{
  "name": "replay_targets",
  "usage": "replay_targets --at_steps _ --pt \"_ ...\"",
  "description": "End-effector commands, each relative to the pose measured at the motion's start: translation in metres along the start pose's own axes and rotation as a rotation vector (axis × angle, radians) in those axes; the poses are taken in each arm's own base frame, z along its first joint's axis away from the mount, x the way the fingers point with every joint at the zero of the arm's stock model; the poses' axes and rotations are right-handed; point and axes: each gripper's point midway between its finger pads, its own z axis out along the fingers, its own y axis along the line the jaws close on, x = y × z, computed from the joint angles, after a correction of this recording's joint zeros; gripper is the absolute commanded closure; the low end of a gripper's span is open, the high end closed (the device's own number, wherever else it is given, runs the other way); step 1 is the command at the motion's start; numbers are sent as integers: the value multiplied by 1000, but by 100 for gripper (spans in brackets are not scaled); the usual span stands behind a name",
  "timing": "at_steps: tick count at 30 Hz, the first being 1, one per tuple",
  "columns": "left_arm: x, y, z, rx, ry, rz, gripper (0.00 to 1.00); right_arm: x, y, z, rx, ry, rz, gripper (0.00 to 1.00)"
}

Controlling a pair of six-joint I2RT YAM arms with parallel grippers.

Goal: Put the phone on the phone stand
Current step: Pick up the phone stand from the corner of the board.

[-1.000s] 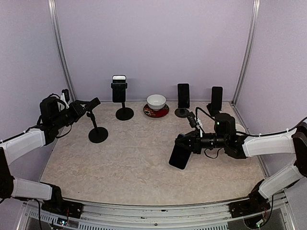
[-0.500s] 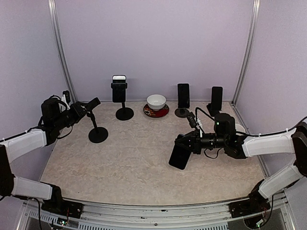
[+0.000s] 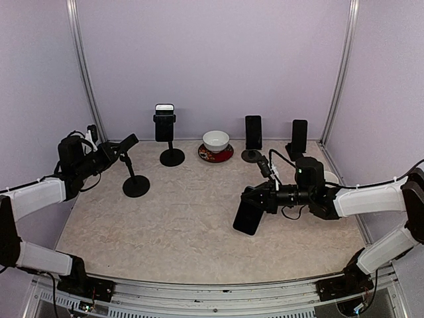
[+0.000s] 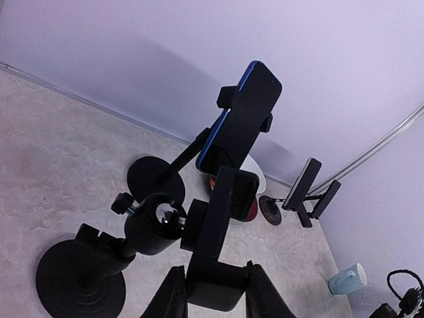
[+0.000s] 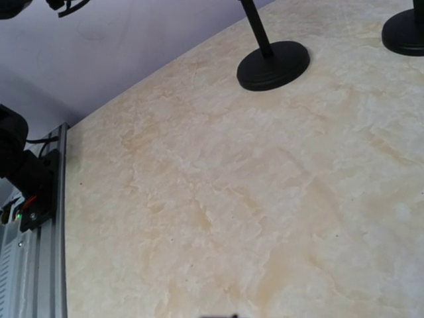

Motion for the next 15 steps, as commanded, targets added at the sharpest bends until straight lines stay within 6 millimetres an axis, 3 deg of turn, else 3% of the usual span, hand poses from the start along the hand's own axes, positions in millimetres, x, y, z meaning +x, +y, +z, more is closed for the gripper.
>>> replay_targets --at_steps 1,15 --pt "2 -2 1 30 2 6 78 -12 2 0 -24 -36 -29 100" --pt "7 -34 -5 190 19 12 91 -8 4 3 -50 -22 -32 100"
